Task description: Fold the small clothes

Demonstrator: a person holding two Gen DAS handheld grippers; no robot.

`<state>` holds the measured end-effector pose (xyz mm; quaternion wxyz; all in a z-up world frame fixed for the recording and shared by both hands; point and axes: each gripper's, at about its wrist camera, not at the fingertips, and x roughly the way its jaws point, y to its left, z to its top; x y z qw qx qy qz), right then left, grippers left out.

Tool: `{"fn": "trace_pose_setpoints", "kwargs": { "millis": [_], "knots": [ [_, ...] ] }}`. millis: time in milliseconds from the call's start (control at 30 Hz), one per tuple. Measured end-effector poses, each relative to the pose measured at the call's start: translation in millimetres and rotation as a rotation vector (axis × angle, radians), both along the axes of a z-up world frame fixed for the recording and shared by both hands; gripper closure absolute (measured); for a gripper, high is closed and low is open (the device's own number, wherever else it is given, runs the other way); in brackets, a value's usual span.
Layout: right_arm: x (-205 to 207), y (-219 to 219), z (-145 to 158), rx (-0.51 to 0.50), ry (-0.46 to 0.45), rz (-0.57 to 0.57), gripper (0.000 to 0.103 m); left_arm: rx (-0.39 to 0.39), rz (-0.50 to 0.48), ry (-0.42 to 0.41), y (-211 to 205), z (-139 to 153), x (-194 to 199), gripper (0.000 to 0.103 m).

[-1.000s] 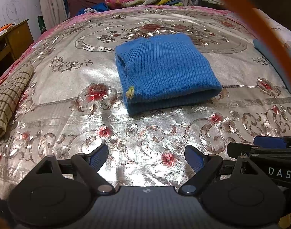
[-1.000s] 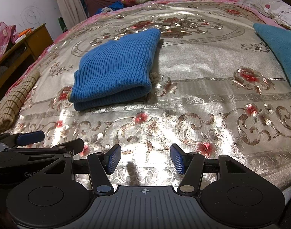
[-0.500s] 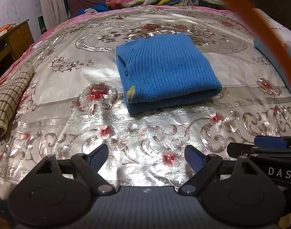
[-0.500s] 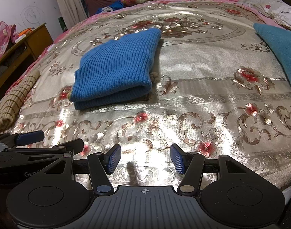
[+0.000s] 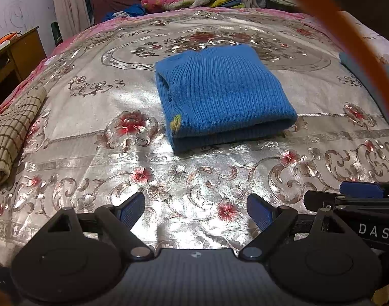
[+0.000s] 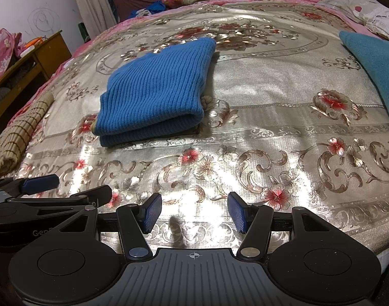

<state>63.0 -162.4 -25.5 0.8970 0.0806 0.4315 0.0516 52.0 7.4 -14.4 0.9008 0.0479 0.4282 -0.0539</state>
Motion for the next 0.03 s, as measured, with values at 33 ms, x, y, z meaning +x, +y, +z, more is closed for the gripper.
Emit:
{"fn": "trace_pose_setpoints", "kwargs": {
  "millis": [33],
  "knots": [
    [0.0,-0.1,0.0,0.001,0.0,0.001,0.046,0.0,0.0,0.0,0.5,0.2,-0.3,0.011]
  ]
}}
